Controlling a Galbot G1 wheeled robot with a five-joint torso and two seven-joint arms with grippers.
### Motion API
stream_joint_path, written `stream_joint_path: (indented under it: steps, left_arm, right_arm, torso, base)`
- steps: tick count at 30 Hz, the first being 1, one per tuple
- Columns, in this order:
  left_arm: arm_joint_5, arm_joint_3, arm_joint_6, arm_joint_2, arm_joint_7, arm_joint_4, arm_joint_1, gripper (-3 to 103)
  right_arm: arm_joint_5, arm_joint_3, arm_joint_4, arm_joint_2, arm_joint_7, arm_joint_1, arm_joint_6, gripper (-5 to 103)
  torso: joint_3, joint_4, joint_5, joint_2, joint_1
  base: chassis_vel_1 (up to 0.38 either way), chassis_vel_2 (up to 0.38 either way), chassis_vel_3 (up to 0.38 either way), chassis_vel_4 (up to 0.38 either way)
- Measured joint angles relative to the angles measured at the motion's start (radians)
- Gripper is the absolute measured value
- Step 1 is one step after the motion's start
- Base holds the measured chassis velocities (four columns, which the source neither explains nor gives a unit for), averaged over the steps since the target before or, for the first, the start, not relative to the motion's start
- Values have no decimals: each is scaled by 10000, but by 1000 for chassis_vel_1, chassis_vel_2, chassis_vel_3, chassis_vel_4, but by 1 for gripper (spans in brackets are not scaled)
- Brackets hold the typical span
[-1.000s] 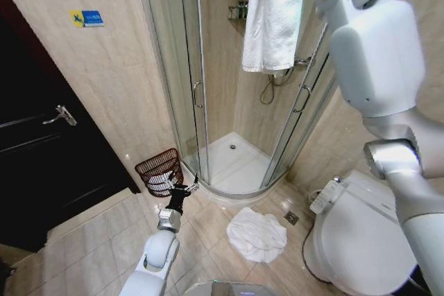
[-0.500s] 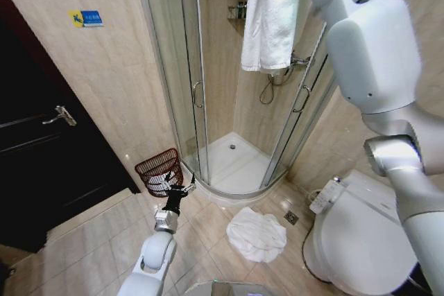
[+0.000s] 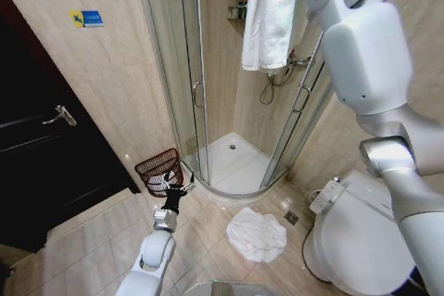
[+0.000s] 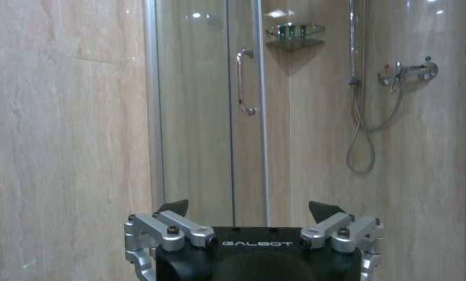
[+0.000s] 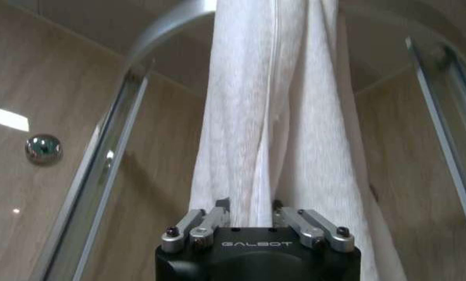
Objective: Discard the used towel into the hamper.
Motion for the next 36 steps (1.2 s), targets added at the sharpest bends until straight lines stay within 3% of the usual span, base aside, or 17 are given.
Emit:
stream_joint_path:
  steps: [1, 2, 5, 6, 22, 36]
  left_arm:
    - [-4, 0, -5, 0, 1, 20, -5, 100]
    - [-16, -3, -25, 0, 5, 50, -7, 100]
    - [-59, -26, -43, 11, 9, 82, -6, 100]
    - [-87, -47, -58, 18, 16, 96, -3, 100]
    - [-183, -129, -176, 40, 57, 257, -5, 100]
    - [-412, -362, -355, 131, 86, 463, -32, 100]
  right_arm:
    - [-36, 28, 25, 9, 3, -87, 5, 29]
    - [-98, 70, 42, 25, 4, -234, 20, 18]
    - [-160, 133, 39, 56, 3, -380, 47, 14]
    - [-179, 152, 32, 76, 0, -437, 55, 8]
    - [-74, 199, 751, -138, 265, -1293, 95, 6]
    - [-187, 807, 2724, -1138, 386, -5301, 281, 6]
  torso:
    - [0, -1, -1, 0, 1]
    - [-1, 0, -1, 0, 0]
    - [-1, -1, -1, -1, 0]
    - [-2, -1, -1, -1, -1]
    - [-2, 0, -1, -2, -1]
    - [2, 1, 2, -5, -1]
  base:
    - [0, 0, 0, 0]
    - [0, 0, 0, 0]
    - [0, 0, 0, 0]
    - [0, 0, 0, 0]
    - [0, 0, 0, 0]
    - [0, 0, 0, 0]
